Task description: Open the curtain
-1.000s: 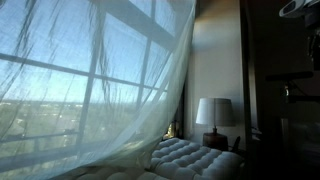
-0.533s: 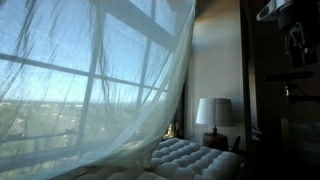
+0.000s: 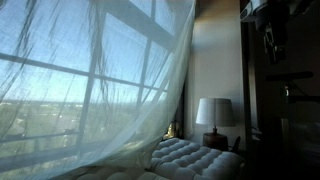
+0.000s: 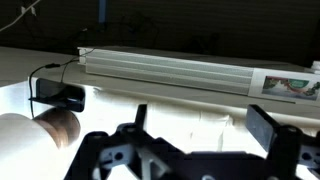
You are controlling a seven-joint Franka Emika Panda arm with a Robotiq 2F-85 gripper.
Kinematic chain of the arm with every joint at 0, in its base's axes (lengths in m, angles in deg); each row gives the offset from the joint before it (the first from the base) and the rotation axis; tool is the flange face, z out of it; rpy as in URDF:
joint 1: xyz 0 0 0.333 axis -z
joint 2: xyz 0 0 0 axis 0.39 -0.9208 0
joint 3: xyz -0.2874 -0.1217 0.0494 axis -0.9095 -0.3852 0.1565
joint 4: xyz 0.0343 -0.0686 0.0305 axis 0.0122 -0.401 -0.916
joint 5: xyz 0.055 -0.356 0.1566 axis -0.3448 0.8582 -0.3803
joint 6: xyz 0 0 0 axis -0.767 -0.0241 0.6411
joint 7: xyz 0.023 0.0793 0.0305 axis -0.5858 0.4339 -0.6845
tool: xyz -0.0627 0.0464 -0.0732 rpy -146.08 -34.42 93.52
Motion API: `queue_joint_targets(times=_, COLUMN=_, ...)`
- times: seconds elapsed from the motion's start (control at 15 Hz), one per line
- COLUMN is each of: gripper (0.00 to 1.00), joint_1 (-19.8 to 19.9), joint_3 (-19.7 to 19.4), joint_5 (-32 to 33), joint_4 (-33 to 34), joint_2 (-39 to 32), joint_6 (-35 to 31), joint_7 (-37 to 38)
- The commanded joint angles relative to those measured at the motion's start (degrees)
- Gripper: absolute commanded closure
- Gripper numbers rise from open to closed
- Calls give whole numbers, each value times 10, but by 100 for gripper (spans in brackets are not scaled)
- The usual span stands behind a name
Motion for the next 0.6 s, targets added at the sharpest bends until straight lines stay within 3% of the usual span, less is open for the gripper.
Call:
queue_joint_targets(times=0.0, gripper=0, joint_1=-10, joint_3=-4, joint_5=6, joint_4=35, joint_2=-12, joint_6=-44, joint_7=-6)
queue_joint_targets(times=0.33, gripper=0, joint_1=-14, joint_3=-3, joint_5=0, joint_4=24, joint_2=2, joint_6=-142, joint_7=-57)
queue_joint_targets(times=0.53, gripper=0, joint_1=-14, joint_3=-4, joint_5=-5, joint_4=32, joint_2=-10, joint_6=-141, joint_7=-83)
